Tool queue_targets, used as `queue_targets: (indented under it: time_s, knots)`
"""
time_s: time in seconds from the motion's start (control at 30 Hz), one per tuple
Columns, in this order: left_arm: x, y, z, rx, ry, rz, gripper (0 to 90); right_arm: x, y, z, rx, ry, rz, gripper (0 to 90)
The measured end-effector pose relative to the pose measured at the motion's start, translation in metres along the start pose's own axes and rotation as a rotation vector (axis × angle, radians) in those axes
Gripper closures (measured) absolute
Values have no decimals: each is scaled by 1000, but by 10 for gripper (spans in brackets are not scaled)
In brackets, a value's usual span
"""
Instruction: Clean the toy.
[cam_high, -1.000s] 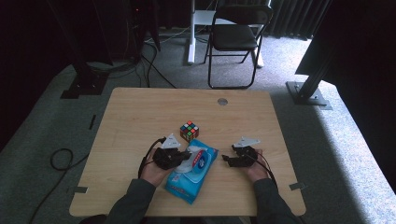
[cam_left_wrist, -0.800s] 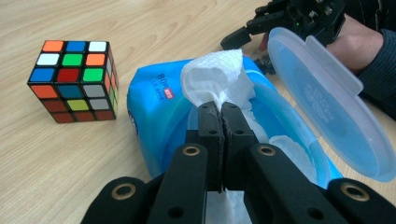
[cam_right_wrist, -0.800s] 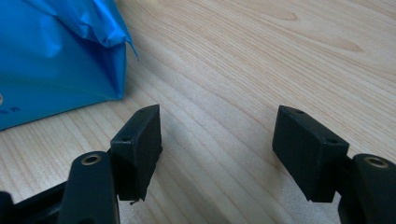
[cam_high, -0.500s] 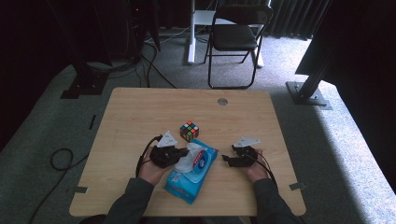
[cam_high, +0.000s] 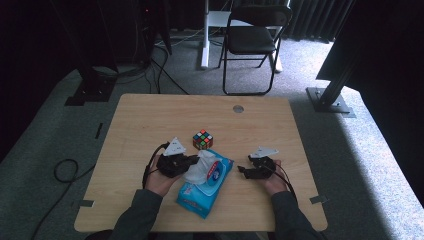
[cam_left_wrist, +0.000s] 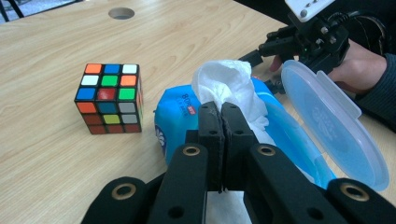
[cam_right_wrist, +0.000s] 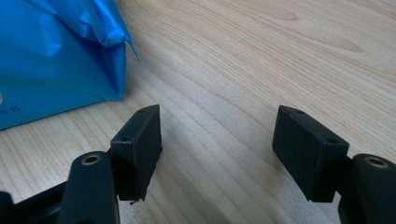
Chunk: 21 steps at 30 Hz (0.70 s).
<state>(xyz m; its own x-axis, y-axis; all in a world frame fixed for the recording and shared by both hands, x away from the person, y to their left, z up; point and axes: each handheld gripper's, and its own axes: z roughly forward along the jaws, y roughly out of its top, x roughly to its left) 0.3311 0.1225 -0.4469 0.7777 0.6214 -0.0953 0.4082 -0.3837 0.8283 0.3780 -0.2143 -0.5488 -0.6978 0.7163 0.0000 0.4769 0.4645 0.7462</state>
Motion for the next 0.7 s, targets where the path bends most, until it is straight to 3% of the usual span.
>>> queue_targets:
  time_s: [0.3,0.7]
  knots:
    - [0,4,-5,-22,-7,0,888,0,0,0,0,0,0,324]
    - [2,11,-21,-76,31,5,890,0,0,0,1,0,1,324]
